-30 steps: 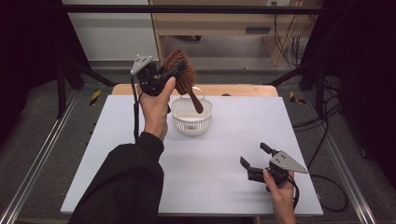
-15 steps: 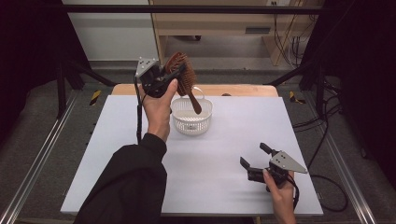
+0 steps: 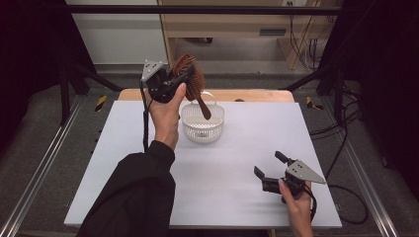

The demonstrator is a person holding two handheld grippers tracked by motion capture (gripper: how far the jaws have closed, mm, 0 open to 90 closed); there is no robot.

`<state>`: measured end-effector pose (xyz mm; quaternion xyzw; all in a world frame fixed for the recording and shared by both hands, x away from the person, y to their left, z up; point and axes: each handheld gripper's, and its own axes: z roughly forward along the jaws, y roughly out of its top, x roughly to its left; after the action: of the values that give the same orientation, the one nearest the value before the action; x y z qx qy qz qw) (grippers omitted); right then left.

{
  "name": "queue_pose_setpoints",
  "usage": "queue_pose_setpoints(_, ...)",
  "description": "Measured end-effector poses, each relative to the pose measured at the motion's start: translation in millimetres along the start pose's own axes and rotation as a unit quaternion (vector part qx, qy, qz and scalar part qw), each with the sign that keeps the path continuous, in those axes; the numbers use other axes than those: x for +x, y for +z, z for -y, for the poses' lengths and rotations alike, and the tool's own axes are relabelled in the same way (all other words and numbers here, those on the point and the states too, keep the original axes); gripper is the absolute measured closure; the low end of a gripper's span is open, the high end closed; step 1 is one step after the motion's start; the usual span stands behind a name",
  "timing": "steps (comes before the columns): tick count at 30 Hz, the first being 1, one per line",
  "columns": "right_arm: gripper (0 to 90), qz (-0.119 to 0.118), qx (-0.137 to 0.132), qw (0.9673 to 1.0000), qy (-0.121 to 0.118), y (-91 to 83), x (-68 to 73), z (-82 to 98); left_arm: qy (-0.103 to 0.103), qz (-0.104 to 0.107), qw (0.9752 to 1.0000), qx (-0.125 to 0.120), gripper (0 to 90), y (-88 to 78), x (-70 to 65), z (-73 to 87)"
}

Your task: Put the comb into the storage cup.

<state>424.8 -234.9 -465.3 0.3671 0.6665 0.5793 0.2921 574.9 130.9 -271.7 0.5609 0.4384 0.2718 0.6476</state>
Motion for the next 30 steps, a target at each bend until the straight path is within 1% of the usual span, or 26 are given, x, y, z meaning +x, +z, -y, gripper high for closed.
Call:
queue_pose_setpoints(4, 5.5, -0.001, 0.001, 1.0, 0.0, 0.7, 0.4, 0.1, 0.002, -0.003, 1.0, 0.0, 51.6, -0.2, 1.9, -0.1)
queue_pose_setpoints(8, 5.5, -0.001, 0.002, 1.0, 0.0, 1.1, 0.6, 0.3, -0.005, -0.003, 1.0, -0.004, 51.5, -0.6, 3.8, 1.1)
queue_pose_setpoints(11, 5.4, -0.002, 0.002, 1.0, -0.002, 1.6, 1.2, 0.3, -0.003, -0.006, 1.0, 0.0, 51.6, -0.4, 4.2, 2.1)
queue_pose_setpoints(18, 5.5, -0.002, 0.002, 1.0, -0.001, 1.4, 1.3, 0.5, -0.005, -0.004, 1.0, -0.002, 51.6, -0.8, 3.7, 1.3)
queue_pose_setpoints(21, 5.4, -0.001, 0.002, 1.0, -0.003, 1.0, 1.5, 0.3, 0.002, -0.001, 1.0, 0.002, 51.5, -1.8, 3.9, 1.2)
queue_pose_setpoints(24, 5.4, 0.001, 0.002, 1.0, -0.002, 0.7, 0.9, 0.5, 0.004, -0.004, 1.0, 0.0, 51.6, -2.5, 6.2, 1.6)
queue_pose_setpoints(30, 5.4, 0.0, 0.004, 1.0, -0.004, 2.3, 2.8, 0.8, -0.003, -0.013, 0.9999, 0.004, 51.5, -0.5, 11.1, 8.1)
